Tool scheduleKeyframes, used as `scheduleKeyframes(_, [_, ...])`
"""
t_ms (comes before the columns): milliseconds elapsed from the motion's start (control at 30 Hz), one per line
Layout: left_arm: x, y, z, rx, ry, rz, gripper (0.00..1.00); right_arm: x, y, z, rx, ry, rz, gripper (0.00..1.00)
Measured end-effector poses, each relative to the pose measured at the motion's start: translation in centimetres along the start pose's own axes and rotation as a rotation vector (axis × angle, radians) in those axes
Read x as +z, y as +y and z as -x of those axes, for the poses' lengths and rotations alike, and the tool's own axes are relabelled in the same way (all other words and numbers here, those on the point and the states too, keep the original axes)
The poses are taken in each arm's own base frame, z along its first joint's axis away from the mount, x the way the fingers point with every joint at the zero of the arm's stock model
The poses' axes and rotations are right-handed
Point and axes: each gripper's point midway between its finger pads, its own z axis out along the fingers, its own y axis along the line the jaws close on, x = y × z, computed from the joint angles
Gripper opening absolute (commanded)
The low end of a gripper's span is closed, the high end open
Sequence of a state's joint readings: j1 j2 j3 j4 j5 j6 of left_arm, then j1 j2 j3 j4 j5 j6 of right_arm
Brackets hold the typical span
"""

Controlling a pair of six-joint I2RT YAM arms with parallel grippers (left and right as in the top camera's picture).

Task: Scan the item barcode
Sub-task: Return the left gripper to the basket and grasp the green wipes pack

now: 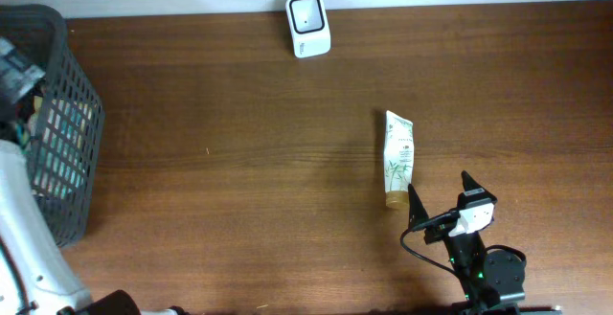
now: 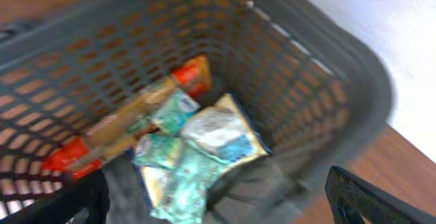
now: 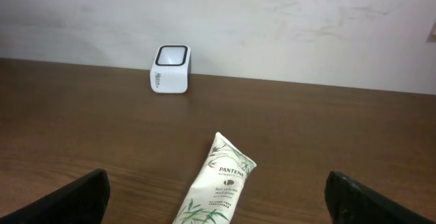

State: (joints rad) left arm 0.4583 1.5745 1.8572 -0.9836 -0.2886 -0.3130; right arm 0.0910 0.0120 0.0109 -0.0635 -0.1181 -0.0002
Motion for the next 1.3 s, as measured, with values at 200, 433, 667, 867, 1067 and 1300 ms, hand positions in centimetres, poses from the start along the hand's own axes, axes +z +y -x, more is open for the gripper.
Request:
scheduleKeyframes(200, [2.3, 4.5, -1.2, -0.052, 0.062, 0.074, 0.88, 0.0, 0.0, 0.0, 0.001, 0.0, 0.0, 0.99])
scheduleKeyframes(433, [8.9, 5.9, -7.8, -0.002, 0.303, 0.096, 0.75, 0.0, 0.0, 0.0, 0.0, 0.0, 0.0, 0.99])
scheduleKeyframes(667, [13.8, 6.6, -13.6, 0.036, 0.49, 0.124, 0.73, 0.0, 0.0, 0.0, 0.0, 0.0, 0.0, 0.99])
scheduleKeyframes(867, [16.0, 5.5, -15.5, 0.144, 0.538, 0.037, 0.73, 0.0, 0.0, 0.0, 0.001, 0.0, 0.0, 0.99])
scheduleKeyframes(1067, [16.6, 4.8, -15.4, 0.251, 0.532, -0.035, 0.66, 0.0, 0.0, 0.0, 0.001, 0.0, 0.0, 0.99])
scheduleKeyframes(1300, [20.0, 4.6, -19.9, 0.291, 0.651, -0.071, 0.52, 0.0, 0.0, 0.0, 0.0, 0.0, 0.0, 0.99])
